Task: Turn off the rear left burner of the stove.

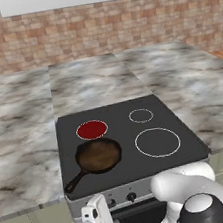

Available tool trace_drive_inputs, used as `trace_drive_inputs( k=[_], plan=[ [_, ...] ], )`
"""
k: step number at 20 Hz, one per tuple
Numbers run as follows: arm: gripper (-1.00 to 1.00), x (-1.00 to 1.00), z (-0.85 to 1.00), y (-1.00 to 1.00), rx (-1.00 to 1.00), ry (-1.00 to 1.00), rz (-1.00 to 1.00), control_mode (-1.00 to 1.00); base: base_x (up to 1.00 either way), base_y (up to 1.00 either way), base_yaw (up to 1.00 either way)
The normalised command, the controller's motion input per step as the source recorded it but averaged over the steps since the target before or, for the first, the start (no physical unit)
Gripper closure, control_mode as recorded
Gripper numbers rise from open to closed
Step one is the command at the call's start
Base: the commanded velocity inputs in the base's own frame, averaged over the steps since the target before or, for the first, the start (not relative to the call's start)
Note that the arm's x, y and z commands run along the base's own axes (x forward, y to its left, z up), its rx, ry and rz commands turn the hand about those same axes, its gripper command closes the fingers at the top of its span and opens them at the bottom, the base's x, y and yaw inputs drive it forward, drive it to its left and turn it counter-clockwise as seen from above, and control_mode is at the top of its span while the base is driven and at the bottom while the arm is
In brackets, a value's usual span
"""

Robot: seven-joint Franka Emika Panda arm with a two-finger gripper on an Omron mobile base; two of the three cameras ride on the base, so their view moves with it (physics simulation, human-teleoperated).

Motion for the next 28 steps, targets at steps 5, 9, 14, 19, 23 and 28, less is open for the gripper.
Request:
trace_drive_inputs(
  k=[5, 9, 14, 19, 23, 28],
  plan=[
    [-1.00, 0.24, -0.09, -0.05, 0.00, 0.00, 0.12, -1.00, 0.00, 0.00, 0.00],
    [-1.00, 0.08, -0.12, 0.00, -0.01, 0.00, 0.09, -1.00, 0.00, 0.00, 0.00],
    [-1.00, 0.02, -0.24, 0.00, -0.01, -0.01, 0.08, -1.00, 0.00, 0.00, 0.00],
    [-1.00, 0.21, -0.09, -0.02, 0.00, -0.02, 0.07, -1.00, 0.00, 0.00, 0.00],
    [-1.00, 0.31, -0.10, 0.00, -0.01, 0.00, 0.05, -1.00, 0.00, 0.00, 0.00],
    [-1.00, 0.26, -0.14, 0.00, -0.02, 0.00, 0.03, -1.00, 0.00, 0.00, 0.00]
  ],
)
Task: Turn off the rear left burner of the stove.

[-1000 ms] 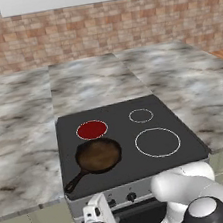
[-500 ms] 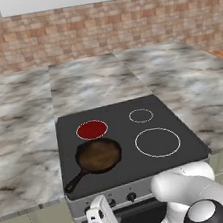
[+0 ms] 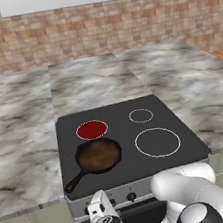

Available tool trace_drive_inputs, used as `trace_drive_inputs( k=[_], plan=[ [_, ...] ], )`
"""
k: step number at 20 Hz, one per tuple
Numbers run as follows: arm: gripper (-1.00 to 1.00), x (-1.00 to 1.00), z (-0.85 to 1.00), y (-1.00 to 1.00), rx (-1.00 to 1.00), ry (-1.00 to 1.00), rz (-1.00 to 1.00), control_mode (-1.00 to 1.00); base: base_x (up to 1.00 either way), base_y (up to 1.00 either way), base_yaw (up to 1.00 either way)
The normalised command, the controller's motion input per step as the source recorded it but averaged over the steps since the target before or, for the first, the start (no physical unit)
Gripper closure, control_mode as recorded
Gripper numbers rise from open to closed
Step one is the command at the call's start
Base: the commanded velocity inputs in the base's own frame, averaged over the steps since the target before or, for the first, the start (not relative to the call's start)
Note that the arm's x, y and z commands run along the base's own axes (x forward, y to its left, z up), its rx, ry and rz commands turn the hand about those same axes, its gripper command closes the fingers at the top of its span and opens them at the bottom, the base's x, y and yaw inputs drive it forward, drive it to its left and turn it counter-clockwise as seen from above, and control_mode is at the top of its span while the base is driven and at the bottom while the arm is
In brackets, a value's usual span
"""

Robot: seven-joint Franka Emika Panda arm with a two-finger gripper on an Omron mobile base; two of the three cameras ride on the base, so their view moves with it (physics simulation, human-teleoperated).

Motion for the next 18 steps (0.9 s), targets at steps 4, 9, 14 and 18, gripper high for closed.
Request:
trace_drive_inputs(
  k=[4, 9, 14, 18],
  plan=[
    [-1.00, 0.19, -0.19, 0.00, -0.02, -0.01, 0.03, -1.00, 0.00, 0.00, 0.00],
    [-1.00, 0.13, -0.27, 0.00, 0.00, -0.04, 0.03, -1.00, 0.00, 0.00, 0.00],
    [-1.00, 0.06, -0.29, 0.00, 0.00, -0.09, 0.05, -1.00, 0.00, 0.00, 0.00],
    [-1.00, 0.13, -0.25, 0.00, 0.00, -0.11, 0.07, -1.00, 0.00, 0.00, 0.00]
  ],
)
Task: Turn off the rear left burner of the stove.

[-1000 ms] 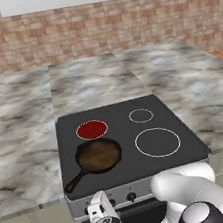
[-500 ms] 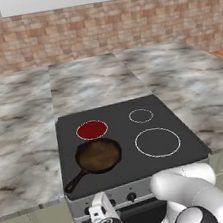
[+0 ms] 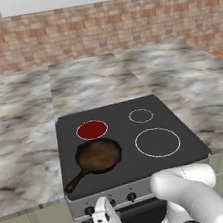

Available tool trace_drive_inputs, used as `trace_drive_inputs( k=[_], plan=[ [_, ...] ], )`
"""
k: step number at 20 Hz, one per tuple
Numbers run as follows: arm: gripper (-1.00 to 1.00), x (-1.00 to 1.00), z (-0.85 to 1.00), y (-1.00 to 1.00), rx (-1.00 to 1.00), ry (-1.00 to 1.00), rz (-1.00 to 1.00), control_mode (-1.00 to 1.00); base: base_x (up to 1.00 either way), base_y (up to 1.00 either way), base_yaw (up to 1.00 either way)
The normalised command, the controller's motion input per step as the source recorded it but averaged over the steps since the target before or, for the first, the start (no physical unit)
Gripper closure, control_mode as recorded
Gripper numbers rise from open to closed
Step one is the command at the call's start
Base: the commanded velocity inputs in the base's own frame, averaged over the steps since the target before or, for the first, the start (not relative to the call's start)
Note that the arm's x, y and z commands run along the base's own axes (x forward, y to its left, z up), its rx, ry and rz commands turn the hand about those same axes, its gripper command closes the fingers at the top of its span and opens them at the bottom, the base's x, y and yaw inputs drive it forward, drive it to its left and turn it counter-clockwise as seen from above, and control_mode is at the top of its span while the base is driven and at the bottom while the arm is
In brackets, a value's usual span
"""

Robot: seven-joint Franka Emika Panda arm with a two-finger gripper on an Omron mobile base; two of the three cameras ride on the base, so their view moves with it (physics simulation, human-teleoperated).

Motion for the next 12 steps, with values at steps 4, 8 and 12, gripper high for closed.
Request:
trace_drive_inputs(
  k=[4, 8, 12],
  plan=[
    [-1.00, 0.17, -0.26, 0.02, 0.00, -0.17, 0.10, -1.00, 0.00, 0.00, 0.00],
    [-1.00, 0.24, -0.09, 0.07, 0.00, -0.19, 0.07, -1.00, 0.00, 0.00, 0.00],
    [-1.00, 0.20, 0.00, 0.15, 0.00, -0.15, 0.02, -1.00, 0.00, 0.00, 0.00]
  ],
)
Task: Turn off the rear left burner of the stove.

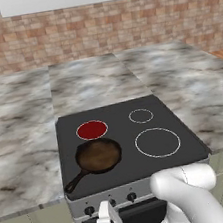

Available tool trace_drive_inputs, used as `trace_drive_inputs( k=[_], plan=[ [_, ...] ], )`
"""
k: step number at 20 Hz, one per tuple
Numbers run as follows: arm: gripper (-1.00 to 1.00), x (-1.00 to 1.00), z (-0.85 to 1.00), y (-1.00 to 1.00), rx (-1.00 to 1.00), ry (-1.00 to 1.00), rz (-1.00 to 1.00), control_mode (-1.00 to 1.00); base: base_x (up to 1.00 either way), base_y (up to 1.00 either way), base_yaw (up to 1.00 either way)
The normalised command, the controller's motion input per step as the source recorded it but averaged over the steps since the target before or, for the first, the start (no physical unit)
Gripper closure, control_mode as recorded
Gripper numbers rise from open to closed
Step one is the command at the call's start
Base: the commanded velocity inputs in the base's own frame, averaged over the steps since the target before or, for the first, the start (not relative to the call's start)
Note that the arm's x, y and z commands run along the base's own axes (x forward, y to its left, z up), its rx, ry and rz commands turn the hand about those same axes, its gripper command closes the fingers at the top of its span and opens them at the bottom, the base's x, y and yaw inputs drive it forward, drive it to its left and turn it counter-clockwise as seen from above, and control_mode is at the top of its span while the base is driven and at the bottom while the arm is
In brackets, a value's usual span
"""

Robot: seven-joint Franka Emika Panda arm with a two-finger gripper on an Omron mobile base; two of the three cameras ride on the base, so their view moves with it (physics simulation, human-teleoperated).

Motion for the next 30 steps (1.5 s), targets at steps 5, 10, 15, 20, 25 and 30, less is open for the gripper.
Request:
trace_drive_inputs(
  k=[5, 10, 15, 20, 25, 30],
  plan=[
    [-1.00, 0.01, 0.00, 0.15, 0.00, -0.08, 0.00, -1.00, 0.00, 0.00, 0.00],
    [-1.00, 0.00, 0.00, 0.20, 0.00, 0.00, 0.00, -1.00, 0.00, 0.00, 0.00],
    [-1.00, 0.00, 0.06, 0.15, 0.00, 0.00, 0.00, -1.00, 0.00, 0.00, 0.00],
    [-1.00, 0.00, 0.11, 0.16, 0.00, 0.00, 0.00, -1.00, 0.00, 0.00, 0.00],
    [-1.00, 0.01, 0.03, 0.04, 0.00, 0.00, 0.00, -1.00, 0.00, 0.00, 0.00],
    [-1.00, 0.22, -0.08, 0.00, 0.00, 0.00, 0.00, -1.00, 0.00, 0.00, 0.00]
  ],
)
